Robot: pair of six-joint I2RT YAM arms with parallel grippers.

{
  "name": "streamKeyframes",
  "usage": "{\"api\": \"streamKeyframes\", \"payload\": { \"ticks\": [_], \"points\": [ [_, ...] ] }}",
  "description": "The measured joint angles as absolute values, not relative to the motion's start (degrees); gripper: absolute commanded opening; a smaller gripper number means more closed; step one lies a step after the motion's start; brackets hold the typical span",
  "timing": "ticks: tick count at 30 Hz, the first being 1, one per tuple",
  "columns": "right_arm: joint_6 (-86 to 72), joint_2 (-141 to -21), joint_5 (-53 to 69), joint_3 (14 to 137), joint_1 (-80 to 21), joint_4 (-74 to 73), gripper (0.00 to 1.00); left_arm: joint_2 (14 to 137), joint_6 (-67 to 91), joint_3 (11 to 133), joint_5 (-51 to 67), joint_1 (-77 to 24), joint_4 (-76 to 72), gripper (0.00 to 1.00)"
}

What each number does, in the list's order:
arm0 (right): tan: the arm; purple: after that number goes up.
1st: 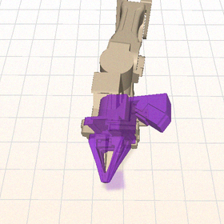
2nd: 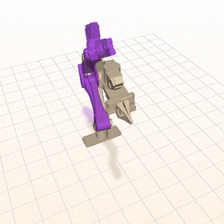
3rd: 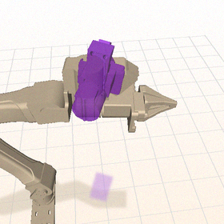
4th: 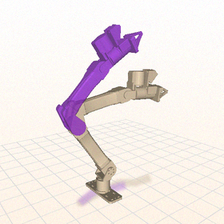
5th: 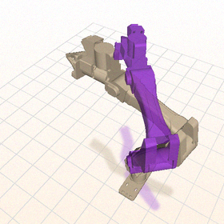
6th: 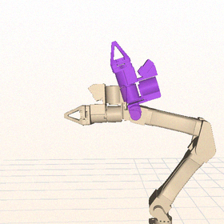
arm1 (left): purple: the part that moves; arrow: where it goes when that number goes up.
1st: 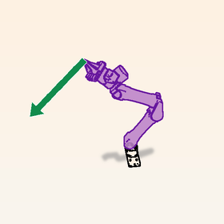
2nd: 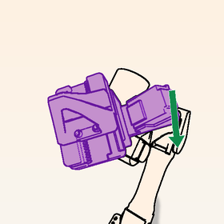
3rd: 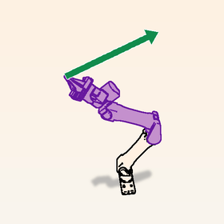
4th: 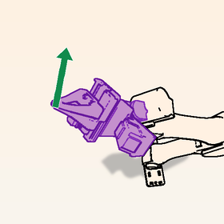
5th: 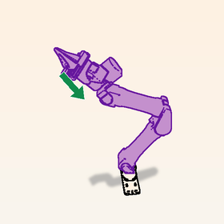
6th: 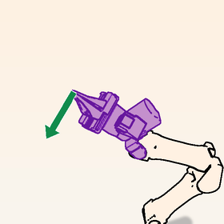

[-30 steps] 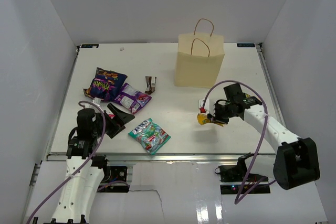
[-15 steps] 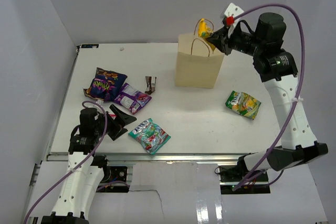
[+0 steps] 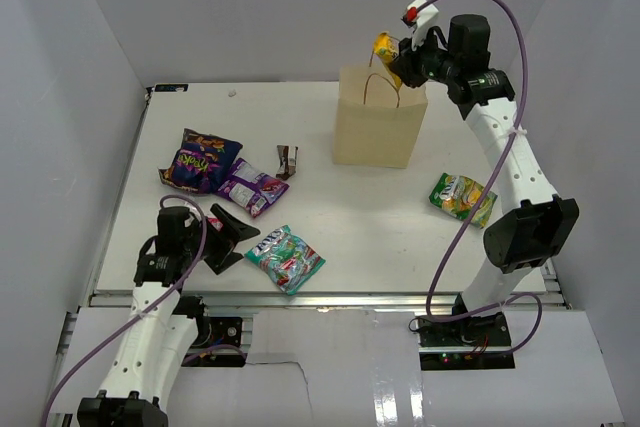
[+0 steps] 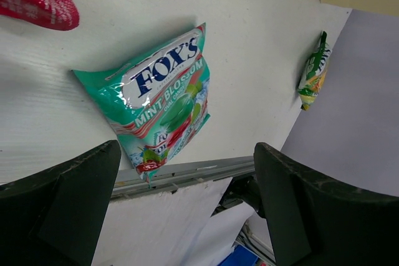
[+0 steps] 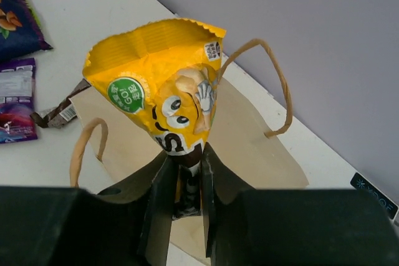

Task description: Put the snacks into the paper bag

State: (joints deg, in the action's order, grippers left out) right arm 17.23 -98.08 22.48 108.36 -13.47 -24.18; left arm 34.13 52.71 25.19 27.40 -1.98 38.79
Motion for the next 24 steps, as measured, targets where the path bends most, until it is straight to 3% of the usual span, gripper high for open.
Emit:
{"api": "streamKeyframes", "payload": {
  "ticks": [1, 4, 5, 7, 14, 20, 24],
  "points": [
    [17.6, -98.1, 22.5, 107.8, -13.3, -24.2, 0.42, 34.6, 52.9, 24.9, 27.2, -2.0, 39.0, 0.97],
    [18.6, -98.0, 22.5, 107.0, -12.8, -24.1, 0.61, 35.8, 53.6, 23.9, 26.2, -2.1, 39.5, 0.97],
    [18.9, -98.0, 22.6, 106.9, -12.6, -24.3, 0.75, 36.3, 54.0, 23.7, 25.8, -2.3, 39.8, 0.96],
    [18.9, -98.0, 22.9, 106.9, -11.9, -24.5, 0.83, 37.6, 54.7, 23.4, 24.8, -3.0, 40.2, 0.96],
    [17.8, -96.4, 27.8, 106.5, -5.5, -28.9, 0.91, 46.0, 59.4, 23.5, 18.2, -12.8, 40.1, 0.95],
    [20.9, -86.2, 31.9, 95.0, -0.9, -31.7, 0.93, 59.0, 65.6, 26.2, 11.6, -25.3, 37.6, 0.78],
    [25.7, -77.9, 36.2, 84.9, -0.6, -34.9, 0.93, 65.3, 68.3, 28.7, 9.7, -29.5, 33.3, 0.75]
  ]
}}
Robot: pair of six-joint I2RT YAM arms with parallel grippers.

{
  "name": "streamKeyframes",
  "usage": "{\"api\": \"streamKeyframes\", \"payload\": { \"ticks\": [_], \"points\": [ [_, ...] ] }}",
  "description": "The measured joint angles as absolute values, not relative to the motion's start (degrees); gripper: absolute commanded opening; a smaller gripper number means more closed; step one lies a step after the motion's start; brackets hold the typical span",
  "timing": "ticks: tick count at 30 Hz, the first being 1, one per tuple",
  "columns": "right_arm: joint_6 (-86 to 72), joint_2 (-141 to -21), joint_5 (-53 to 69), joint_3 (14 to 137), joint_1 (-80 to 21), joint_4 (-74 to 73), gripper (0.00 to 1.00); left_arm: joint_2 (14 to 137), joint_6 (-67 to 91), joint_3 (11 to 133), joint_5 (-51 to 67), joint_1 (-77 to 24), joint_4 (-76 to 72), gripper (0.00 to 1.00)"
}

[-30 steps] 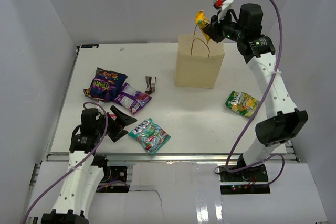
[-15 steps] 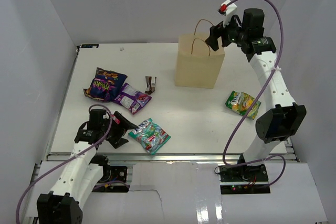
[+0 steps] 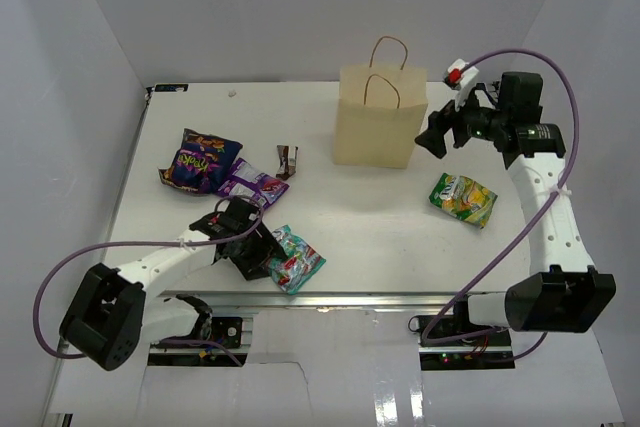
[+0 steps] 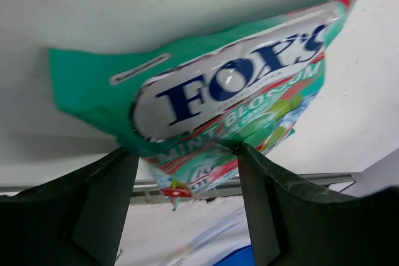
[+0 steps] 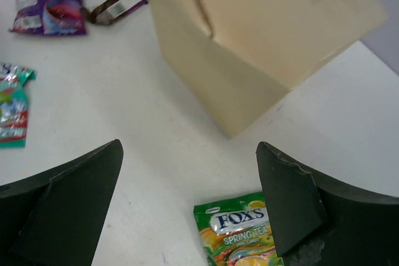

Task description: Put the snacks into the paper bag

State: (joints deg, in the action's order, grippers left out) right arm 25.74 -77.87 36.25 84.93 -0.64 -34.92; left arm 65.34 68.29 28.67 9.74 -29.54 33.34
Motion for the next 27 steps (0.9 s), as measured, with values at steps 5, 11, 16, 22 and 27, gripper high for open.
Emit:
{"api": "streamKeyframes", "payload": {
  "ticks": [5, 11, 16, 22, 27],
  "points": [
    [38.2, -71.7, 44.4, 76.3, -0.8, -43.3, 0.92, 69.9, 68.7, 30.4, 8.1, -30.6, 28.3, 0.41],
    [61.3, -70.4, 53.6, 67.4, -1.6, -61.7, 0.77, 70.0, 67.4, 30.5, 7.8, -30.7, 22.6, 0.13],
    [54.9, -69.8, 51.9, 58.5, -11.0, -61.0, 0.76, 67.1, 62.5, 30.3, 7.3, -30.8, 19.3, 0.02],
    [26.0, -67.0, 46.8, 52.6, -22.7, -41.5, 0.87, 59.6, 54.7, 28.8, 12.5, -31.2, 7.9, 0.0],
    [3.2, -72.2, 42.5, 52.5, -27.0, -25.1, 0.95, 59.2, 51.4, 28.8, 18.7, -32.5, -1.0, 0.0]
  ]
}}
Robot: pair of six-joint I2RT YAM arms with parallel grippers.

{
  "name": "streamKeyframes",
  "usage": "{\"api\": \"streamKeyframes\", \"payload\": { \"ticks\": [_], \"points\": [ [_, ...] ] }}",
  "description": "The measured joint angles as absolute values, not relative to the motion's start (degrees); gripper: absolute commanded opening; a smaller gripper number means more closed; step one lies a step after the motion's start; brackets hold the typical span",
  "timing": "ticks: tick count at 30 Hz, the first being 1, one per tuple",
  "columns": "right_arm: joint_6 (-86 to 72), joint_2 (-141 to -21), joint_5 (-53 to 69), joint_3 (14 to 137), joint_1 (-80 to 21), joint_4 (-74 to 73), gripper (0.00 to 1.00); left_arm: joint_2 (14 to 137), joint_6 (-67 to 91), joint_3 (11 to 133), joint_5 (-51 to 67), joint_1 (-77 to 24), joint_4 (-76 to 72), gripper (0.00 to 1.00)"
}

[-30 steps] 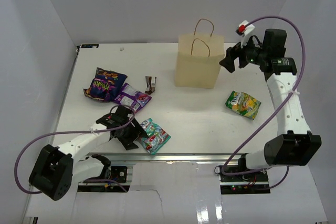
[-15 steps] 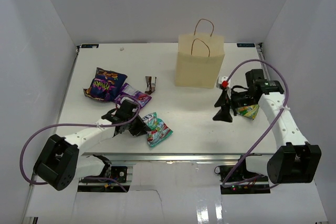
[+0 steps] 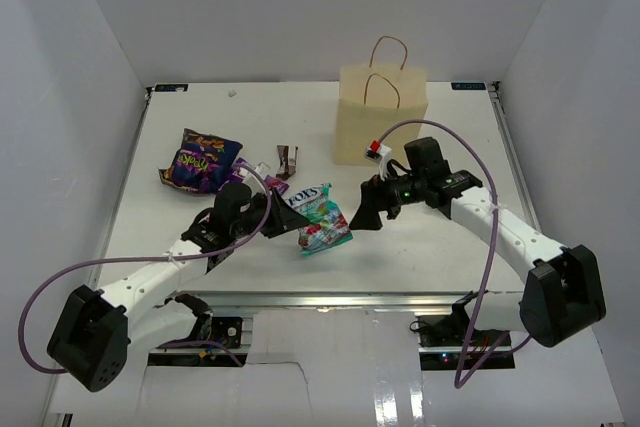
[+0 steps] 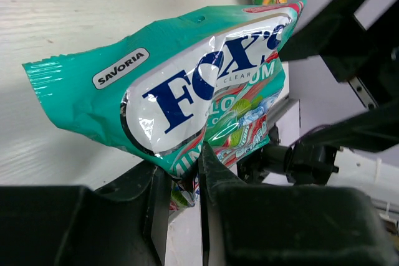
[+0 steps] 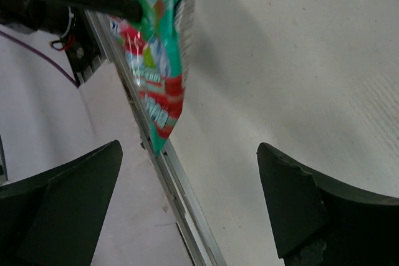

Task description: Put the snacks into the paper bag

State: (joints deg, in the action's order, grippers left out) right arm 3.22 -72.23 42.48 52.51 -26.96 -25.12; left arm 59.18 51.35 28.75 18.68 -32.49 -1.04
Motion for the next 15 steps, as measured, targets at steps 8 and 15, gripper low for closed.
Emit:
{"api": "streamKeyframes", "payload": {
  "ticks": [8, 15],
  "points": [
    [-10.4, -81.1, 39.6, 56.6, -31.9, -12.7, 0.79, 63.2, 49.5, 30.1, 22.2, -36.7, -4.3, 0.0],
    [-13.1, -82.8, 41.0, 56.5, -32.7, -9.6, 0.3, 64.2, 49.1, 31.6, 22.9, -38.1, -5.7, 0.0]
  ]
}}
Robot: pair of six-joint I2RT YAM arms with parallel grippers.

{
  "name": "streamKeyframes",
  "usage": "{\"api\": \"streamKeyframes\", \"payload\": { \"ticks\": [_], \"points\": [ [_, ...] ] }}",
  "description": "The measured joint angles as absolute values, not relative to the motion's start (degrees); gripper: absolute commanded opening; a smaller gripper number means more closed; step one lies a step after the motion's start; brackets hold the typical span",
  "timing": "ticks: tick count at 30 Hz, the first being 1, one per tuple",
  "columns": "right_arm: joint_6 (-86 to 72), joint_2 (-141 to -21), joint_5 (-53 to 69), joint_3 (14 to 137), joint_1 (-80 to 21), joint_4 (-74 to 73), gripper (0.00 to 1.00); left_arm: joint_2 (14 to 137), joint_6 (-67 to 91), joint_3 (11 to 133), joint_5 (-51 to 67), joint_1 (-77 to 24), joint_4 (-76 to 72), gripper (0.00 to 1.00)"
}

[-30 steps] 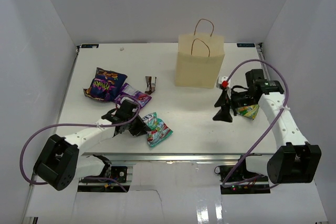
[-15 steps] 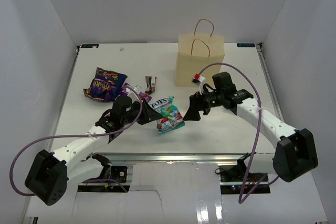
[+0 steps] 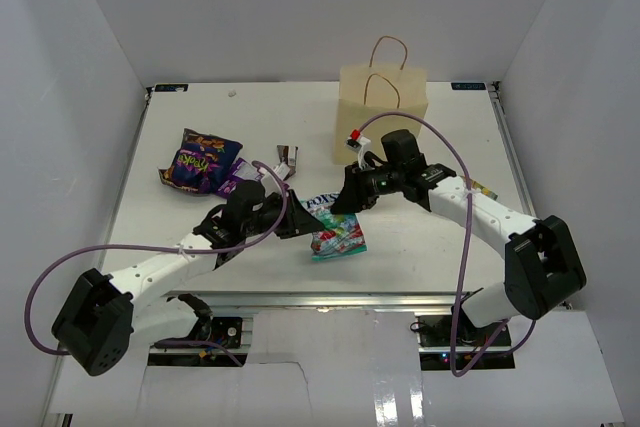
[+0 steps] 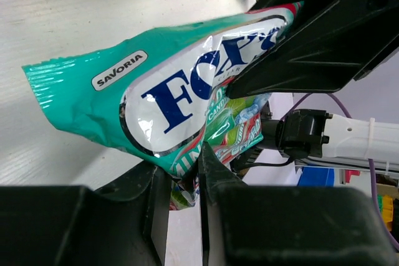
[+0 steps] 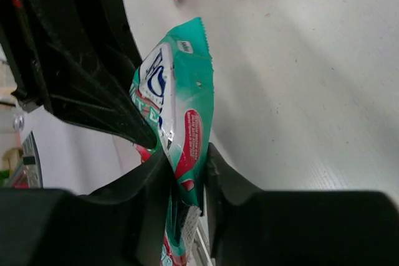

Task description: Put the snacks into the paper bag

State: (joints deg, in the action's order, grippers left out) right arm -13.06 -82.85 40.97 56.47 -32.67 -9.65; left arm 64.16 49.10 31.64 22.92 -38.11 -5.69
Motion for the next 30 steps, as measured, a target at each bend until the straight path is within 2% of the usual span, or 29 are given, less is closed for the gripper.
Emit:
{"api": "streamKeyframes", "payload": {
  "ticks": [1, 2, 5, 6, 7, 11, 16, 19, 23, 30],
  "points": [
    [-13.0, -82.8, 41.8, 56.4, -32.7, -9.4, 0.26, 64.2, 49.1, 31.6, 22.9, -38.1, -5.8, 0.02],
    [-12.8, -82.8, 42.8, 56.4, -32.6, -9.1, 0.18, 64.2, 49.1, 31.6, 22.9, -38.1, -5.8, 0.14],
    [-10.7, -82.3, 45.8, 56.4, -32.3, -9.0, 0.08, 63.9, 49.1, 31.6, 23.3, -38.1, -6.2, 0.41],
    [-9.8, -82.1, 47.0, 56.4, -32.1, -9.0, 0.08, 63.7, 49.2, 31.6, 23.5, -38.1, -6.2, 0.53],
    [-8.2, -81.9, 48.8, 56.6, -31.7, -9.4, 0.08, 63.4, 48.9, 31.6, 23.6, -38.1, -6.2, 0.57],
    [2.9, -81.8, 54.0, 62.7, -29.5, -17.7, 0.08, 61.1, 46.2, 33.3, 23.4, -38.1, -2.8, 0.63],
    [18.3, -81.3, 53.4, 78.8, -25.4, -26.8, 0.08, 53.8, 41.6, 37.5, 20.7, -38.1, 4.7, 0.77],
    [24.9, -81.3, 50.6, 89.8, -23.0, -30.4, 0.08, 47.5, 39.5, 38.5, 17.6, -38.1, 8.7, 0.8],
    [28.9, -81.9, 44.2, 104.2, -21.5, -31.1, 0.08, 42.9, 38.5, 38.7, 11.5, -38.1, 13.9, 0.81],
    [29.2, -88.7, 35.5, 125.1, -16.9, -23.7, 0.08, 43.6, 40.5, 36.9, 4.4, -38.1, 19.8, 0.81]
  ]
}}
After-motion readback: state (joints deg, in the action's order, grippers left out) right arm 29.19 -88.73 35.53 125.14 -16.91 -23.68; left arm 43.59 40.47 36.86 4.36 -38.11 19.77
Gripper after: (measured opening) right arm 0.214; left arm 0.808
